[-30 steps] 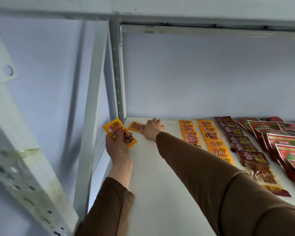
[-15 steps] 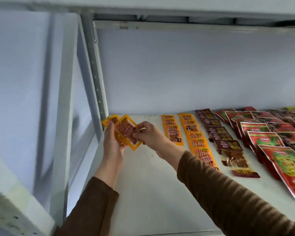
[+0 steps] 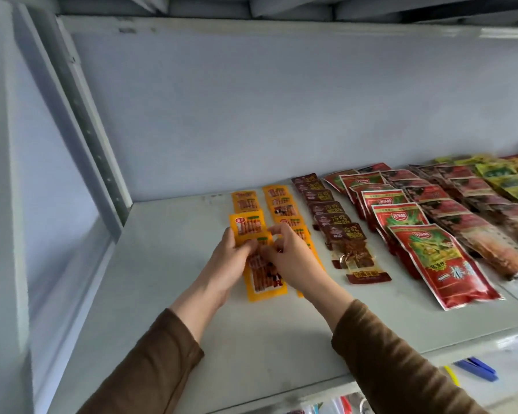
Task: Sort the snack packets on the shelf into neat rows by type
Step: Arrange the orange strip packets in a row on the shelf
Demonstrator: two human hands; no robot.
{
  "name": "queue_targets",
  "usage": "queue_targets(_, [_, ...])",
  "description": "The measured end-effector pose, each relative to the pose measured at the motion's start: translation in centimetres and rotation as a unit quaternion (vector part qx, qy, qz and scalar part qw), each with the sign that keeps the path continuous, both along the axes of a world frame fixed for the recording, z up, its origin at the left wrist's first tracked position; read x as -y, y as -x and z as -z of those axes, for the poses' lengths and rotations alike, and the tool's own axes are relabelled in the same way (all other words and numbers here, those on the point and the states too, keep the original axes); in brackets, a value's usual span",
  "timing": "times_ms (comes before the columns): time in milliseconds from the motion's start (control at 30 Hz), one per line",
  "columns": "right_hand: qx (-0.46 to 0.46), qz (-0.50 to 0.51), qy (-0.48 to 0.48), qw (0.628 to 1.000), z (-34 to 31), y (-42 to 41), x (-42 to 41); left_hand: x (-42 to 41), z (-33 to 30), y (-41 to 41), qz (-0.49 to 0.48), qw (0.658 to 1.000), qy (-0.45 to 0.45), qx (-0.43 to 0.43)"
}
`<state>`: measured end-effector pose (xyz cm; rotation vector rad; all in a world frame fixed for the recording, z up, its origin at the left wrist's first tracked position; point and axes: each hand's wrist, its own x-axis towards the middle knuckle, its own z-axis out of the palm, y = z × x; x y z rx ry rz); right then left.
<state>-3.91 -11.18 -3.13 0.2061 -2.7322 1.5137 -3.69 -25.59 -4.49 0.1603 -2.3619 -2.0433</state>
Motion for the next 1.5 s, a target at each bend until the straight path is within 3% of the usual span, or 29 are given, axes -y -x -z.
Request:
queue_targets(200, [-0.105,0.041,-0.184,0.976,0.2,1.5,0.3,0.4,-0.4,3.0,-0.042,0.990,0.133,0.027])
queue_targets(467, [-0.136,0.024,-0.265,0.954,0.9,2.4,0.6,1.5,0.7,4.1,-0.055,0.940,0.330,0.066])
queue_targets(600, [-0.143,0.013,-0.287,0.947,1.1,2.4,0.7,1.7,0.7,4.2,-0.041,0.920,0.383,0.067])
queue_targets(900, [-0.127,-0.008,-0.347,0.929,1.5,2.1,0.8,1.8,1.1,3.1,-0.024,0.915,0.402,0.024])
queue_targets(1233, [-0.097,-0.050,-0.415,0.903,0.6,2.8,0.1,2.2,0.6,3.1,0.009,0.927,0.374,0.035])
queue_targets(1300, [-0.069,-0.067,-0.328,0.940,-0.7,3.8,-0.5,2.9,0.0,3.6,-0.019,0.947,0.321,0.020])
queue_targets(1367, [-0.041,-0.058,-0.156,0.985,-2.6,5.4,-0.4,3.8,-1.0,5.0,-0.056,0.969,0.239,0.015])
queue_targets(1500, [0.103,-0.004,0.073,0.992,-5.5,9.0,2.0,3.3,-3.1,8.2,-0.030,0.995,0.043,0.088])
